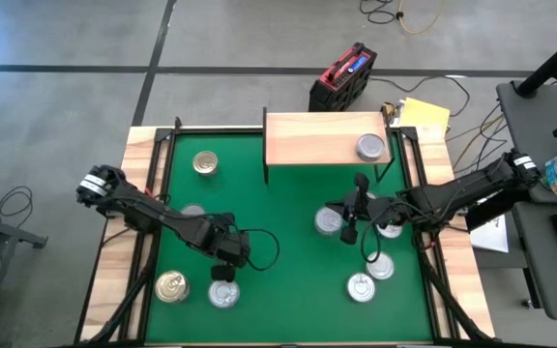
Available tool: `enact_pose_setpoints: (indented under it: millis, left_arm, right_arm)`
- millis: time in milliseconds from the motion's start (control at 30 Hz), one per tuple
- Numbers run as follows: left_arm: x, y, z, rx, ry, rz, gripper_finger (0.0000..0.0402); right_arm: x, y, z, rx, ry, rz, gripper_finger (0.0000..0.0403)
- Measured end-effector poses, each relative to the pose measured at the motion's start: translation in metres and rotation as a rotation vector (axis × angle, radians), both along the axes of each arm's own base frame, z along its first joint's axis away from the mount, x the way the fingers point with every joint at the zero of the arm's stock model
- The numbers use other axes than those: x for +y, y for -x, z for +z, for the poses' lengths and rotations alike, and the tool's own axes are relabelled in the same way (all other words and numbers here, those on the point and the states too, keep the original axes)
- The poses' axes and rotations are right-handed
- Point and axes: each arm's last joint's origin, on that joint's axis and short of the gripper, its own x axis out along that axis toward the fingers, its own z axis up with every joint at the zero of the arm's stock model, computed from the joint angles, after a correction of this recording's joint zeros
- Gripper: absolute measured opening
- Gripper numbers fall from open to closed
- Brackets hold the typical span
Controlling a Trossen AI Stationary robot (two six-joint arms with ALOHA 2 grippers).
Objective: Stack canned seafood by type on shelf
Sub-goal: Put the blue/pink tuna can on the shelf
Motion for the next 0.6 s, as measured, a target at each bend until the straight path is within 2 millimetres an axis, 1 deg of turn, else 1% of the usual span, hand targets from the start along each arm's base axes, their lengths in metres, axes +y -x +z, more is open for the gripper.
enact_pose_setpoints:
  millis: [133,333,500,600]
  left_arm:
    - [0.003,0.006,0.003,0.066,-0.029,0.003,0.0]
    - [0.002,0.006,0.003,0.066,-0.028,0.001,0.0]
    - [-0.004,0.009,0.004,0.063,-0.027,-0.034,0.0]
    - [-0.009,0.012,0.006,0.061,-0.029,-0.073,0.0]
  right_arm:
    - [0.0,0.0,0.0,0.0,-0.001,0.001,0.0009]
    - [-0.001,0.005,0.005,-0.014,0.002,0.005,0.0009]
    - [-0.003,0.01,0.011,-0.034,-0.001,0.007,0.0009]
    - [-0.001,0.011,0.01,-0.026,0.002,0.023,0.0009]
